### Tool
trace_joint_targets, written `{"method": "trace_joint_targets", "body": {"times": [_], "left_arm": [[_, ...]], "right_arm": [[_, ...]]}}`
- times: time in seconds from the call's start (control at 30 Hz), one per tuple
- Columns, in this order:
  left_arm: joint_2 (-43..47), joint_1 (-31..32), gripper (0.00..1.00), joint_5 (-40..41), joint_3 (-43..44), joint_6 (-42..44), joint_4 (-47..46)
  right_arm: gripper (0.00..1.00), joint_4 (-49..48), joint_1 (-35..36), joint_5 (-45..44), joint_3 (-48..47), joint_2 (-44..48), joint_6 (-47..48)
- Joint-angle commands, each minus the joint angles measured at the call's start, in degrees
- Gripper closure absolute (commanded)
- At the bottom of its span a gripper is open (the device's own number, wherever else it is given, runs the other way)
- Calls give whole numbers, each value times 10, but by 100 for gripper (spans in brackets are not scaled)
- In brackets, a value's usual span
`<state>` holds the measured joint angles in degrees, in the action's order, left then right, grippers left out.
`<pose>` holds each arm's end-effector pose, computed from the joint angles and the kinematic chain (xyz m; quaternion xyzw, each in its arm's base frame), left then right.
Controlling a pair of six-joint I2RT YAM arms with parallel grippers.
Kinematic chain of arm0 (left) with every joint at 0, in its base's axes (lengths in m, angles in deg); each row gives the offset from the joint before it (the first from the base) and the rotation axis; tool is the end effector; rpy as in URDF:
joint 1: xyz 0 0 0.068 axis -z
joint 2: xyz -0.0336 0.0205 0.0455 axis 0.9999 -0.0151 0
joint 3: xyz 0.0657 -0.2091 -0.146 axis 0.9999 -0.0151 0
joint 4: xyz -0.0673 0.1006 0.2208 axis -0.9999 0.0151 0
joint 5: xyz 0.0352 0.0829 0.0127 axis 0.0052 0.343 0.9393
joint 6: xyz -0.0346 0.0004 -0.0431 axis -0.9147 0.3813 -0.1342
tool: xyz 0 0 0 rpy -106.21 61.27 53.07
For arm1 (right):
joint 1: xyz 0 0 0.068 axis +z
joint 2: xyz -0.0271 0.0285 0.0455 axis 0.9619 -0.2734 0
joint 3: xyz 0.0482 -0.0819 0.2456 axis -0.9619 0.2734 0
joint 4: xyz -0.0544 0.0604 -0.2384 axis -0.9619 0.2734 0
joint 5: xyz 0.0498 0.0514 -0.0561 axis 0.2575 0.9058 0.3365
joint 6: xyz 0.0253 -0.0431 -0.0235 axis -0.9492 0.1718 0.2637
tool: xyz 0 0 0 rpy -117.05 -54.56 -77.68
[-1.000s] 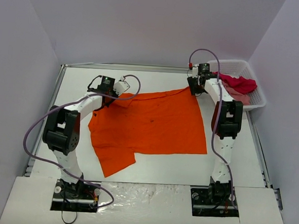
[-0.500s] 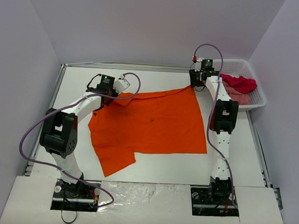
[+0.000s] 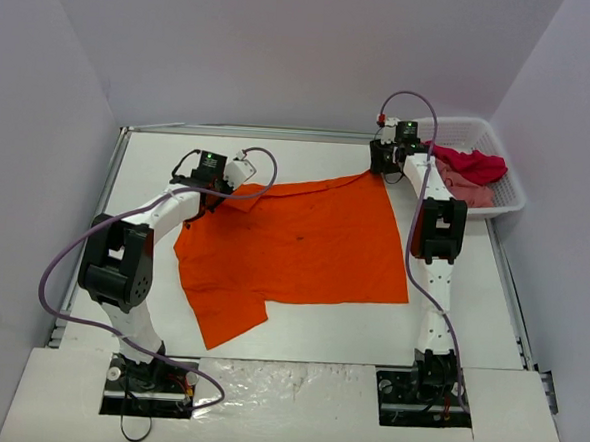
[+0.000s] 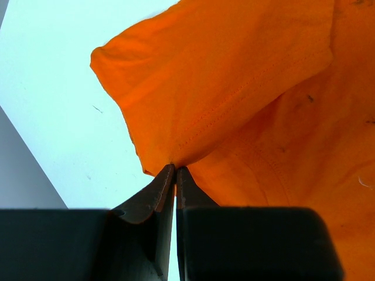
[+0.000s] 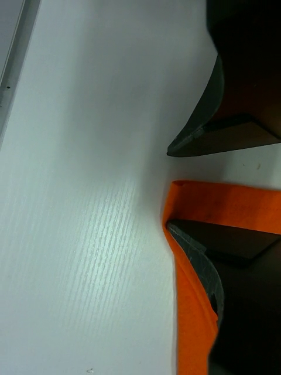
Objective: Fold and stack the t-shirts
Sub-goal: Grap the side of the flattened tshirt furthest away from the robot with both arms
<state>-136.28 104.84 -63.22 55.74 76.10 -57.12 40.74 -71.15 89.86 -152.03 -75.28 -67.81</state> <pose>0.3709 -0.1018 0.2242 0.3429 0.8519 0.0781 0.3880 0.5726 0.0404 0.1647 -0.1658 0.8622 0.0946 0.4692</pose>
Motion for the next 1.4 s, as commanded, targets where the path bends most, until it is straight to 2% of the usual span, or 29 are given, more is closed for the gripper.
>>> {"method": "trace_joint_targets", "body": {"times": [0.0, 0.17, 0.3, 0.37, 1.37], "left_arm": [[21, 3, 98, 12, 4, -5, 3], [20, 3, 98, 10, -1, -6, 0], [15, 3, 98, 9, -2, -8, -2], [13, 3, 98, 9, -1, -8, -2], [28, 1, 98, 61, 76, 16, -11]], "right_arm": [[57, 7, -2, 18, -22, -18, -13], [80, 7, 0, 21, -30, -26, -16], [88, 7, -1, 14, -23, -21, -12], [99, 8, -1, 12, -21, -17, -8], [100, 9, -3, -12, 47, 141, 7]]}}
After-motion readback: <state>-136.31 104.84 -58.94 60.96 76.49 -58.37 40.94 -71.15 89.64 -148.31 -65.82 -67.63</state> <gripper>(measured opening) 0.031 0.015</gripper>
